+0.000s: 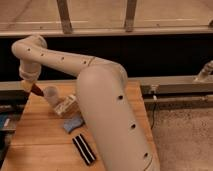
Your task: Place the pepper in the ceramic cup
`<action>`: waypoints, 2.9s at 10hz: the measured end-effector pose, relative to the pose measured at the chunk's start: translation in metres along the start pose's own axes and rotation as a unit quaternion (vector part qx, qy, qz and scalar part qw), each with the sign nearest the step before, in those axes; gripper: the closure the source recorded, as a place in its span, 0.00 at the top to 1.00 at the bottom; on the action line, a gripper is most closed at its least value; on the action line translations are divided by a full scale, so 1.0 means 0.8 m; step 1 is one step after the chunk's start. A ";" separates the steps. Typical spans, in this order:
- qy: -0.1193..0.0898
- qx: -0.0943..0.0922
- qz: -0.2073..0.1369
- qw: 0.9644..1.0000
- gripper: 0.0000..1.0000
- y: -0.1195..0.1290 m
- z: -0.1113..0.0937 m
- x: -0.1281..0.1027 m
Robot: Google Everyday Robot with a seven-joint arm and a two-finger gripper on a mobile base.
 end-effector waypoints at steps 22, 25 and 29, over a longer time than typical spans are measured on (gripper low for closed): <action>0.008 0.004 0.034 0.999 0.00 -0.088 0.018 0.021; 0.014 -0.021 0.037 0.999 0.00 -0.089 0.050 0.019; 0.020 -0.034 0.040 0.998 0.06 -0.090 0.067 0.022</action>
